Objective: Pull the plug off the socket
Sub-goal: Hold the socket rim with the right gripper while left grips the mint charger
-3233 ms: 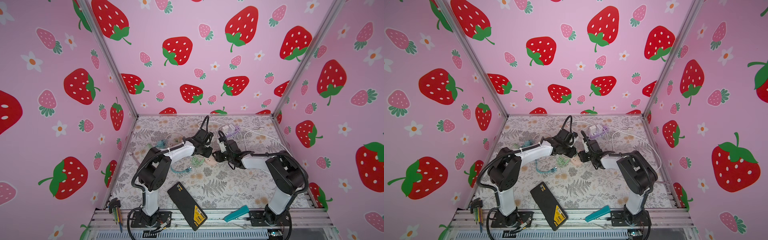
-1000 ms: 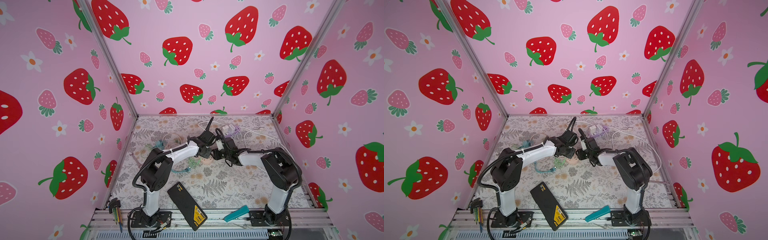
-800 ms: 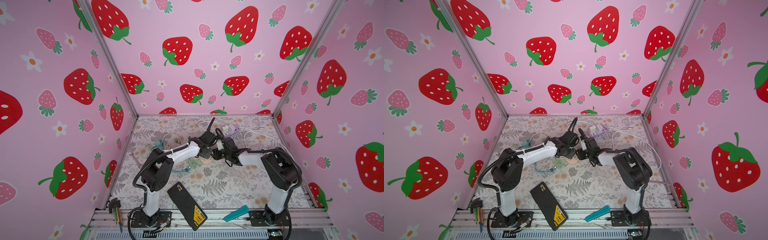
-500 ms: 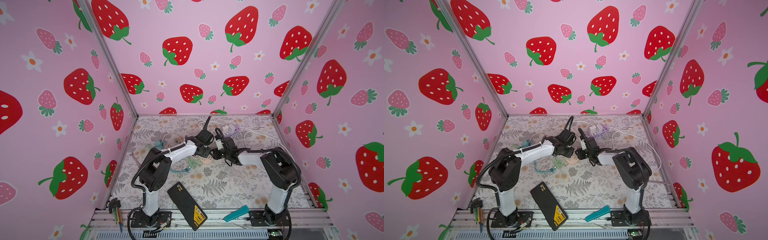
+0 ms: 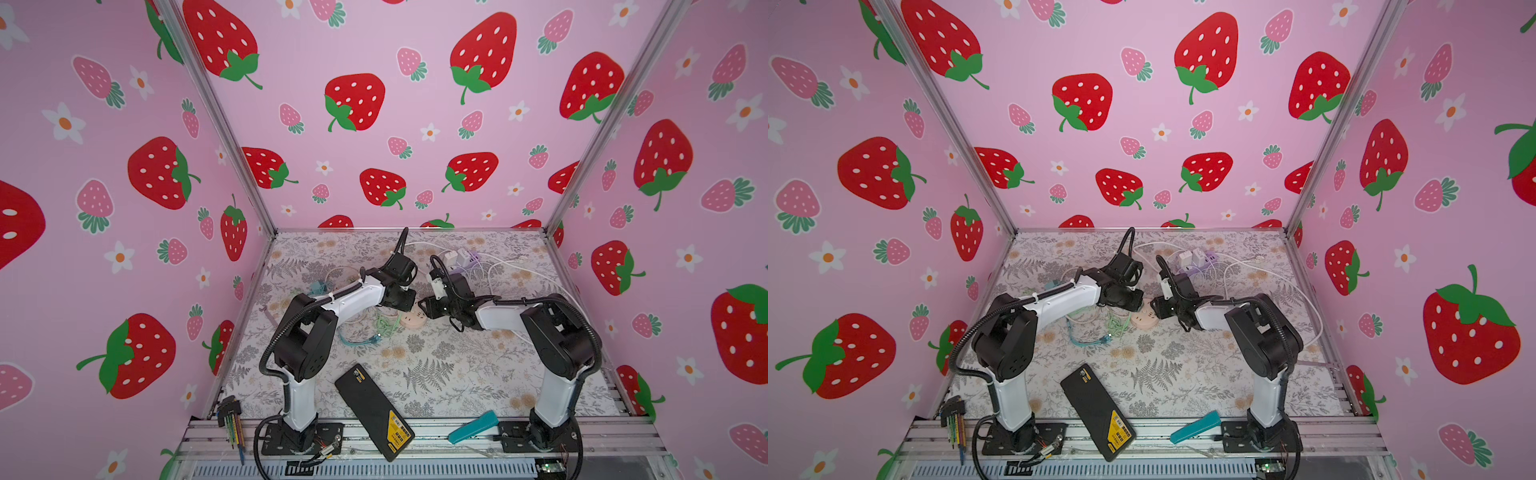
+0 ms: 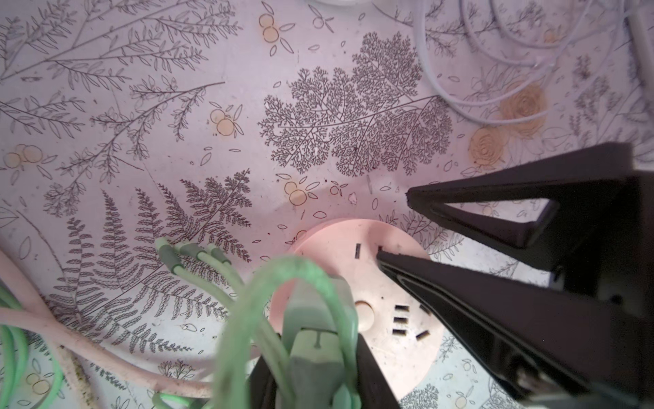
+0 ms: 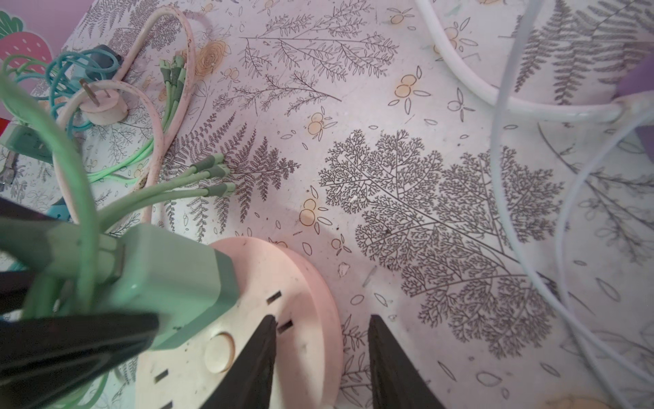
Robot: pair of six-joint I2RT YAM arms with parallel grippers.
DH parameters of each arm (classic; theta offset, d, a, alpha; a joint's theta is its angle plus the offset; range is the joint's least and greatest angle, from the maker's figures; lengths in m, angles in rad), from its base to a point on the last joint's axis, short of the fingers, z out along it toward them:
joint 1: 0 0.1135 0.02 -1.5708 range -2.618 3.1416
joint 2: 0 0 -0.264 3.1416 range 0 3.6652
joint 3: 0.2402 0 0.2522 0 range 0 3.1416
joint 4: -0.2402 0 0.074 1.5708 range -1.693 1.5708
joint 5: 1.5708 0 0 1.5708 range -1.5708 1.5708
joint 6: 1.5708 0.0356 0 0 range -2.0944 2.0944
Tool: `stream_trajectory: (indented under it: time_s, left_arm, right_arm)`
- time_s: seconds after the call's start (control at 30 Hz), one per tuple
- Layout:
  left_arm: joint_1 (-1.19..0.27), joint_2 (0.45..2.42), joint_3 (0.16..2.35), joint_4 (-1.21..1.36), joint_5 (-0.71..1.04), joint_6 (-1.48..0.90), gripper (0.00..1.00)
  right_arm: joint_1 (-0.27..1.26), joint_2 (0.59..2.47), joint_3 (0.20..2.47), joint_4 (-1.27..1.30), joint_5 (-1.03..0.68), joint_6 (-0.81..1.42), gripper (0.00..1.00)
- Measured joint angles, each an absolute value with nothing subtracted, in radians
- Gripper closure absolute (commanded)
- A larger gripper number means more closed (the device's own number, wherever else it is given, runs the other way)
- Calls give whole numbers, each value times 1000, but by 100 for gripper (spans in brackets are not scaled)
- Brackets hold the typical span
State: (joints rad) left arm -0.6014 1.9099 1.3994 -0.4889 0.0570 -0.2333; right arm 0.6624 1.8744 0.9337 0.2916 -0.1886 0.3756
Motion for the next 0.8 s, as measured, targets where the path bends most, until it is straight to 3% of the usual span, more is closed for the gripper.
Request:
stream_trajectory:
  time_s: [0.8]
  left_arm:
    - [-691, 1898, 1382, -464, -178, -184, 91]
  right_arm:
    - [663, 1901, 960, 296, -193, 370, 56]
